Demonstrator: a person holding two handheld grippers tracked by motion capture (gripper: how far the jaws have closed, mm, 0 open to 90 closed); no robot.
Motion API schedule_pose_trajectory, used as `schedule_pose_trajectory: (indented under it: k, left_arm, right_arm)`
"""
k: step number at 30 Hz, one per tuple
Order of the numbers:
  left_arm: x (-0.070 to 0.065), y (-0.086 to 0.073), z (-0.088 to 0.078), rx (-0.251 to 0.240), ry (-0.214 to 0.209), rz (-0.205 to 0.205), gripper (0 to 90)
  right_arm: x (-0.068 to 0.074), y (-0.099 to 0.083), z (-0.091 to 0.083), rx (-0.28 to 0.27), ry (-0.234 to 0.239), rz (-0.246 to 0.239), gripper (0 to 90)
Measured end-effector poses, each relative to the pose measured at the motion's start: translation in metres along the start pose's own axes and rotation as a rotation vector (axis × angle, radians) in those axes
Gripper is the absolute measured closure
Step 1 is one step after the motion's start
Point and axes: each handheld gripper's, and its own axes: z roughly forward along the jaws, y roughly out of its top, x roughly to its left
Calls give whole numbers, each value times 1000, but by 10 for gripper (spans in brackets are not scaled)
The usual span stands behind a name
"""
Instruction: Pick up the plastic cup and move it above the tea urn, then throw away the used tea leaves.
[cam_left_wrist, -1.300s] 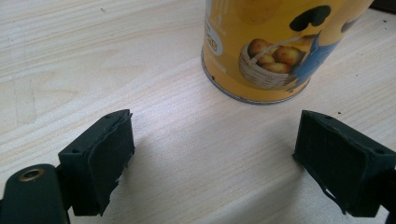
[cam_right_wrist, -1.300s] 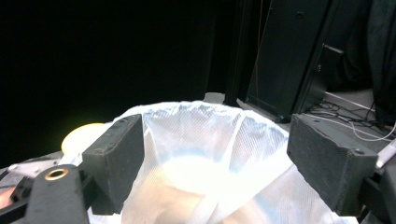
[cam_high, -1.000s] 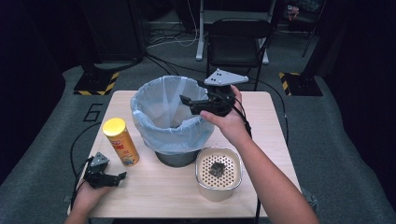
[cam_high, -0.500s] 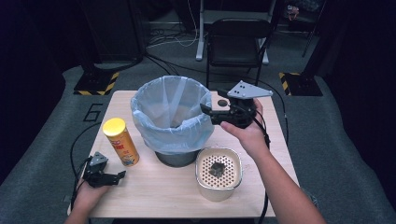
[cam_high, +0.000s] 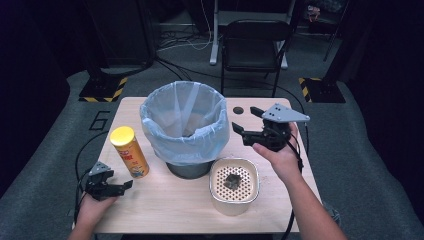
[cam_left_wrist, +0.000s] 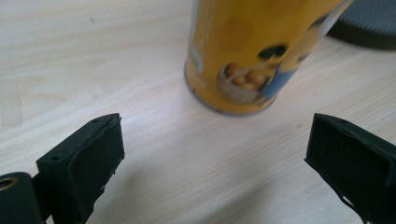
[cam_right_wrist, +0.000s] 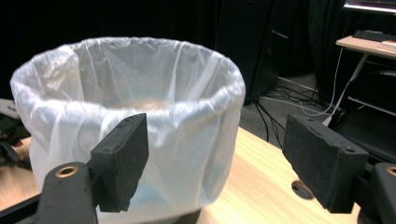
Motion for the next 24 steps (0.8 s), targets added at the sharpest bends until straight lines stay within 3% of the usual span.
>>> schedule_pose_trajectory:
  k: [5, 6, 10, 11, 15, 20, 21, 24]
  left_arm:
    - [-4, 7, -10, -61, -38, -11, 37]
    - [-6, 9, -11, -84, -40, 0, 37]
    - [-11, 16, -16, -94, -49, 21, 39]
    - [-13, 18, -16, -121, -57, 12, 39]
    - [-18, 26, -16, -133, -61, 32, 38]
    - [-19, 36, -9, -87, -54, 47, 44]
    - [-20, 38, -7, -91, -42, 46, 46]
    - [-20, 44, -2, -119, -56, 21, 56]
  right_arm:
    - [-5, -16, -4, 14, -17, 22, 214]
    - [-6, -19, -4, 20, -22, 24, 213]
    - [-12, -26, -10, 14, -30, 49, 213]
    - [-12, -28, -10, 17, -30, 54, 213]
    - [-19, -34, -12, 46, -51, 46, 213]
    - [-23, -33, -19, 35, -61, 51, 213]
    - [-23, -33, -20, 35, -62, 44, 214]
    - [-24, -35, -22, 36, -62, 43, 214]
